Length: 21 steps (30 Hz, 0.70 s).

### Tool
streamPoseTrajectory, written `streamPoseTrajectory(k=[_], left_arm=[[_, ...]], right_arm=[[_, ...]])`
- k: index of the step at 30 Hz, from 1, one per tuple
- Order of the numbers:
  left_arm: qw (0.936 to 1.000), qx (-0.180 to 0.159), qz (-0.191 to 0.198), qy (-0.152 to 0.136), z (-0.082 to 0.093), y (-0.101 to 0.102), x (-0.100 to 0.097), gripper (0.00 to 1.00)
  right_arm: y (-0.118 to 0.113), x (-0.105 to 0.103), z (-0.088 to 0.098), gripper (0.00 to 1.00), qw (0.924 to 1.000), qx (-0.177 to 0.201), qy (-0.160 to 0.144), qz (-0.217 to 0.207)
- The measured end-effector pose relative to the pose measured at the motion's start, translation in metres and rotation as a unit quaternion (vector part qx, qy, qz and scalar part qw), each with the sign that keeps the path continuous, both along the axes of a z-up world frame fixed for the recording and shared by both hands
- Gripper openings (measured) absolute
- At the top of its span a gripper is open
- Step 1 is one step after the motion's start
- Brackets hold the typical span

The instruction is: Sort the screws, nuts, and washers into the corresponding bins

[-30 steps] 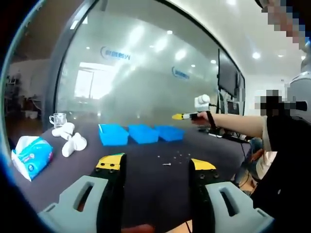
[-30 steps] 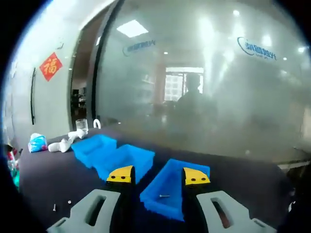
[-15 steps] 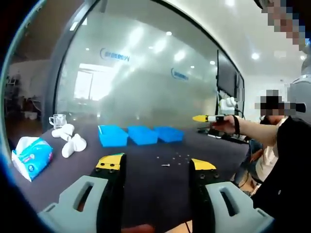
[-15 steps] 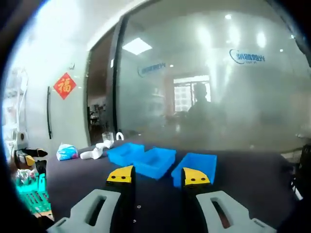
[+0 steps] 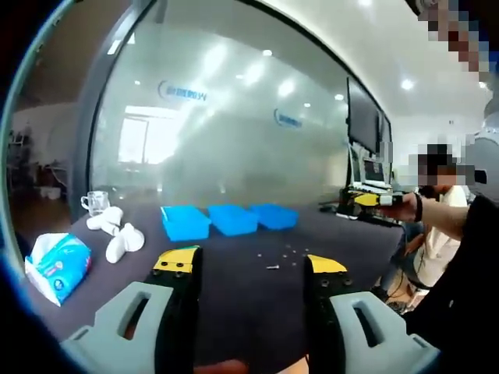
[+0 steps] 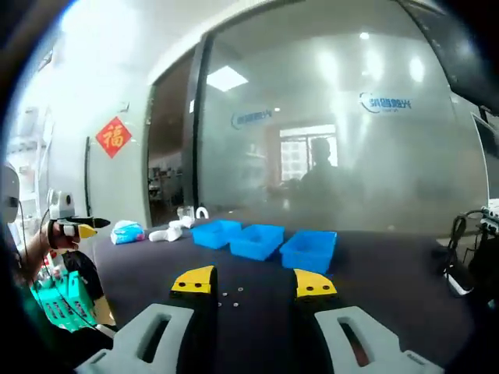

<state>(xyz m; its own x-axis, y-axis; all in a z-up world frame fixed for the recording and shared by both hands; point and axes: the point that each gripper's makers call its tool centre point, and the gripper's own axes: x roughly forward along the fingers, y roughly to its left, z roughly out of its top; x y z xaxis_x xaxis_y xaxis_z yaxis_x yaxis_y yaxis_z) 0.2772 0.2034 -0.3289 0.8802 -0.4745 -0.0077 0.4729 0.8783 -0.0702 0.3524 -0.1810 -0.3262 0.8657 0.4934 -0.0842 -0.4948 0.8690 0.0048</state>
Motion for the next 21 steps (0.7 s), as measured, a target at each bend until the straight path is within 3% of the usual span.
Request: streamPoseTrajectory(k=[9, 14, 21], left_arm=[[1.0000, 0.008, -0.002, -0.002, 0.003, -0.003, 0.003, 0.50], [0.9999, 0.012, -0.003, -0.001, 0.004, -0.005, 0.003, 0.50], [0.9999, 0.015, -0.003, -0.004, 0.007, -0.004, 0.002, 0.50]], right_arm=[[-0.007, -0.040, -0.028, 0.32, 0.9998, 0.002, 0.019, -0.007], [-0.005, -0.051, -0.031, 0.32, 0.9996, 0.018, 0.022, -0.007], [0.004, -0.055, -0.033, 0.31, 0.9989, -0.002, 0.039, 0.026]])
